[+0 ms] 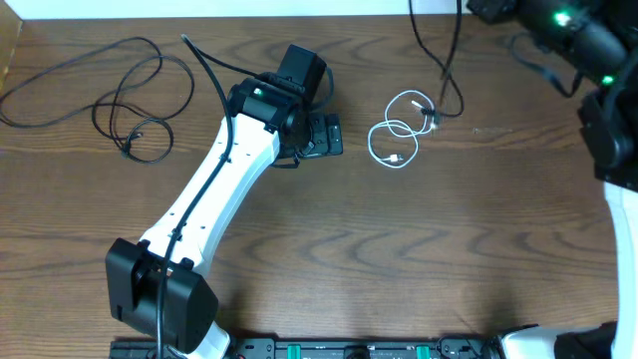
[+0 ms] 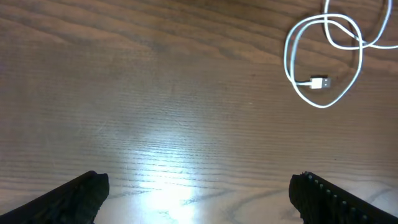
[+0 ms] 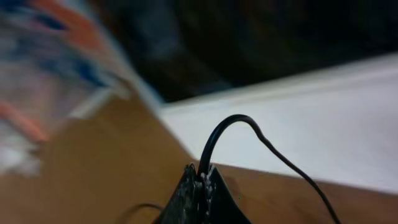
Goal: Untangle cables
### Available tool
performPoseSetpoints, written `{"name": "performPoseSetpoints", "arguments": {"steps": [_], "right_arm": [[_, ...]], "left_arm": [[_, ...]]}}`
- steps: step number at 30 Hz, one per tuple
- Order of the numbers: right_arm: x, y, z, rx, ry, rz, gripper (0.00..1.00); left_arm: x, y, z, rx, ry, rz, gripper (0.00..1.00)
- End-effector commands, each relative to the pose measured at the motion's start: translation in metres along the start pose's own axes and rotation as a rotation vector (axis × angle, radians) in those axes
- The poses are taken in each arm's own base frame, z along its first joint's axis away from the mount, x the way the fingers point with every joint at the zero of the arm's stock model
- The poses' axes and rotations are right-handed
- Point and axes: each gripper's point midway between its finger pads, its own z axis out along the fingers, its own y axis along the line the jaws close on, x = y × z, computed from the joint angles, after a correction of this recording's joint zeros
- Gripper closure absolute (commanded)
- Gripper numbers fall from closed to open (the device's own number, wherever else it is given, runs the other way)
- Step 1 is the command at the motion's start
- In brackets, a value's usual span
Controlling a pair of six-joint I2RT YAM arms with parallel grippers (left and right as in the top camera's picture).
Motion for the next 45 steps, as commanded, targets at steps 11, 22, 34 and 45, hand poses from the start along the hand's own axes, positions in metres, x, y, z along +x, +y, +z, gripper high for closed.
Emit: {"name": "performPoseSetpoints", "arguments": {"steps": [11,22,34,45], "right_arm": [[0.069,-0.037,-0.027,0.237,0.251,0.115,0.99],[0.146,-0.084,-0.07,0.535,0.531,0.257,0.98],[0.172,-0.094,-0.065,0.598,0.611,0.312,0.98],[0.203,-0.099,-0.042,0.469,0.785,0.249,0.99]], "left_arm": [[0.0,0.005,0.002,-0.018,0.003,0.013,0.02],[0.0,0.005,0.002,-0.018,0.003,0.012,0.02],[0.048,-0.057,-0.015,0.358,0.284,-0.05,0.02],[0.024,-0.07,-0.067,0.791,0.425,-0.23,0.02]]}}
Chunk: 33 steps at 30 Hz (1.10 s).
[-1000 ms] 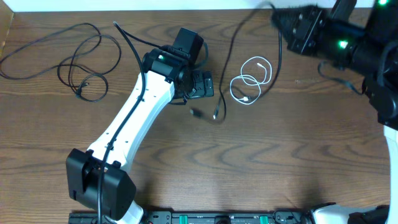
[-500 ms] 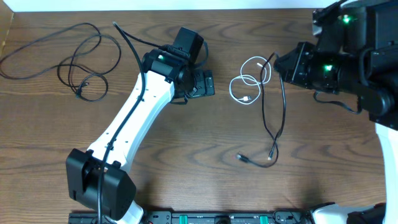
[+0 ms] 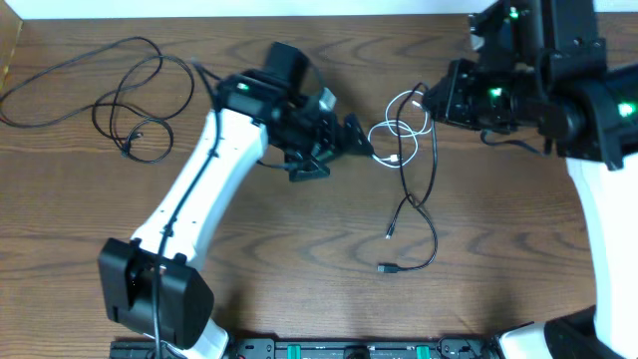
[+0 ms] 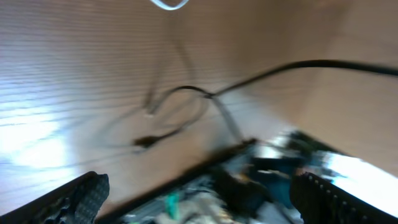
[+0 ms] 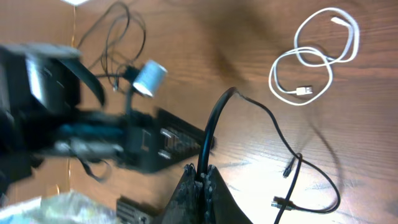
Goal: Untangle cables
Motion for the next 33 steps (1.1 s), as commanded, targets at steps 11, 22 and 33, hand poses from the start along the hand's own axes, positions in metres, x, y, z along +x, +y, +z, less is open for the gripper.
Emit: {"name": "performPoseSetpoints", "arguments": {"steps": [11,22,33], "right_arm": [[0.025,0.043,0.013,-0.187,0.117,-0.207,0.99],[0.04,0.072,0.028,-0.129,0.061,-0.421,0.99],[0.041,0.086,0.03,-0.154,0.035,-0.447,0.99]], "left_arm": [[-0.029,0.008,-0.054,0.239,0.02,-0.596,0.02],[-0.022,-0.021,-0.063,0.362,0.179,-0.871,0.06],[-0.006,-0.046,-0.072,0.461,0.329,-0.838,0.33]]}}
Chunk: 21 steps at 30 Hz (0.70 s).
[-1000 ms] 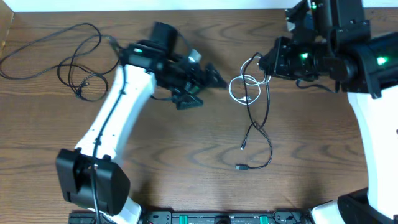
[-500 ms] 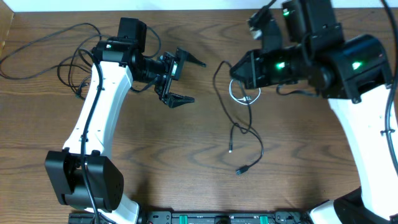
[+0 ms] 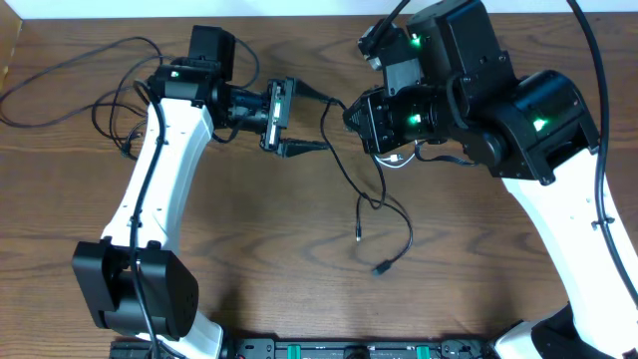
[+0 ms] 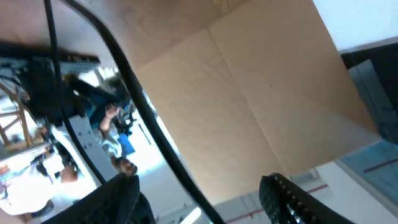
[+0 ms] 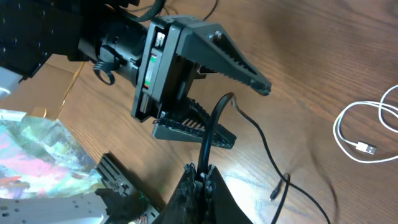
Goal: Untangle cables
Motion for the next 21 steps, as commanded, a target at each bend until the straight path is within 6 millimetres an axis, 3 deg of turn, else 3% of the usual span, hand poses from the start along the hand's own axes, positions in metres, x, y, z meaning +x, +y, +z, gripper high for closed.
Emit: {"name": "performPoseSetpoints", "arguments": {"steps": [1,10,14,21], "right_arm": [[0.0,-0.001,0.0,0.013,-0.006,-0.014,0.99],[0.001,0.003,0.001,0.007,-0.001,-0.02,0.99],[0.003,0.006,0.002,0.002,0.003,-0.026,0.99],[0.005,0.007,0.002,0.002,0.009,-0.027,0.99]], "left_arm": [[0.02,-0.002,0.002,0.017,0.122,-0.02,0.34],[0.032,-0.005,0.0,0.03,0.19,-0.024,0.43],[0.032,-0.005,0.0,0.03,0.19,-0.027,0.57],[0.03,-0.005,0.0,0.028,0.181,-0.029,0.67]]}}
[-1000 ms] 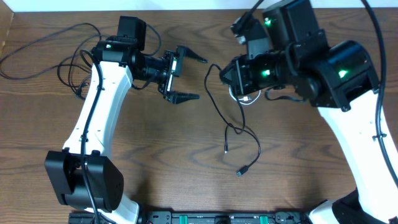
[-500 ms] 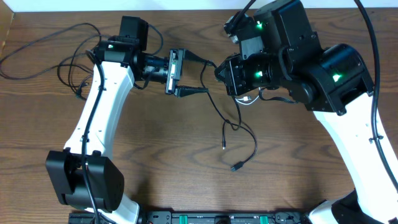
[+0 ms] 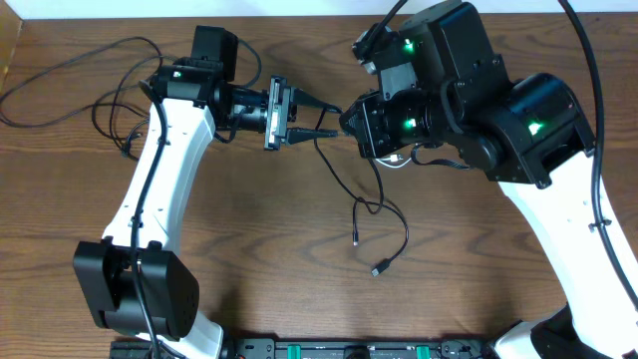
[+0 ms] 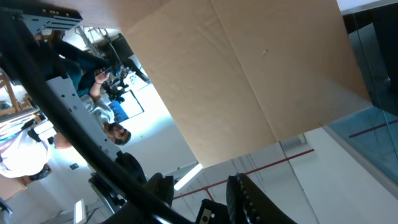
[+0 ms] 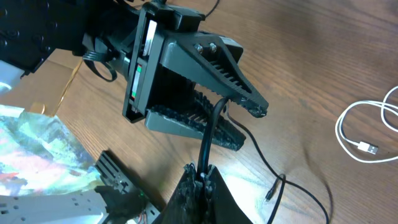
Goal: Untangle cables
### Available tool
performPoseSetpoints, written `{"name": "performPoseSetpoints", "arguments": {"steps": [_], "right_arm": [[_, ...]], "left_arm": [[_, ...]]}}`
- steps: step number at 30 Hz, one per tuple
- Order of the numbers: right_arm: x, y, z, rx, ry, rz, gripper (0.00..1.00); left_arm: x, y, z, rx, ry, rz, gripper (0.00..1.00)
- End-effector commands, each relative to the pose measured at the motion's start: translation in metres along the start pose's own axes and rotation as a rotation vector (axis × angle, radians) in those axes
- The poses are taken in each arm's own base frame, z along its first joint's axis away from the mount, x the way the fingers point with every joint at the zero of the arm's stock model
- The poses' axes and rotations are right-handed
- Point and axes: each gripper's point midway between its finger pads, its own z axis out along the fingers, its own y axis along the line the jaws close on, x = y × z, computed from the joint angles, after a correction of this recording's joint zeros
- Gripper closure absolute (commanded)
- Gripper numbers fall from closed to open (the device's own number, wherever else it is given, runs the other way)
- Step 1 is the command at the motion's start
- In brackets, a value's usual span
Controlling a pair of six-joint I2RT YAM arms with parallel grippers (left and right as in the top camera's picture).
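My right gripper point(image 5: 202, 169) is shut on a black cable point(image 5: 211, 124) and holds it up above the table point(image 3: 249, 249). The cable's loose plug end point(image 3: 379, 269) lies on the wood below. My left gripper point(image 3: 327, 118) points sideways towards the right gripper point(image 3: 347, 122). Its jaws stand either side of the raised cable, with a gap left between them. In the left wrist view the cable point(image 4: 74, 146) crosses in front of the left gripper point(image 4: 200, 183). The white cable point(image 5: 354, 134) lies coiled on the table, apart from the black one.
A second black cable point(image 3: 120, 95) lies in loose loops at the table's far left corner. The right arm's bulky body point(image 3: 469, 90) hangs over the far right half. A cardboard sheet point(image 4: 249, 74) fills the left wrist view.
The left gripper's jaws have narrowed around the raised black cable. The cable's loose ends on the table have shifted slightly. The right gripper has kept its hold in the same place.
First the left gripper hovered open over bare wood near the white cable, while the right held the black cable high at the far right. Then the right was nearer the middle, cable dangling. Later the left pointed sideways, jaws wide around it, and now narrower.
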Motion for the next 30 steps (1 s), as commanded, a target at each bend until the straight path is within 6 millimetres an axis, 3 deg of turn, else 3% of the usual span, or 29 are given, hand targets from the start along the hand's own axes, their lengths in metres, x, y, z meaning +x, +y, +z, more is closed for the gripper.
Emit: {"name": "performPoseSetpoints", "arguments": {"steps": [1,8,25,30], "right_arm": [[0.002,0.002,0.0,0.001,0.004,-0.012,0.99],[0.003,-0.013,-0.001,0.084,0.001,-0.005,0.99],[0.008,-0.014,-0.001,0.088,0.019,0.001,0.99],[0.007,-0.014,-0.001,0.088,0.019,0.001,0.99]], "left_arm": [[0.0,0.001,0.001,-0.001,0.007,-0.018,0.67],[0.0,0.001,0.001,-0.001,0.006,-0.052,0.67],[0.0,-0.012,0.001,0.017,0.014,-0.024,0.61],[0.0,-0.012,0.001,0.017,0.015,-0.035,0.74]]}}
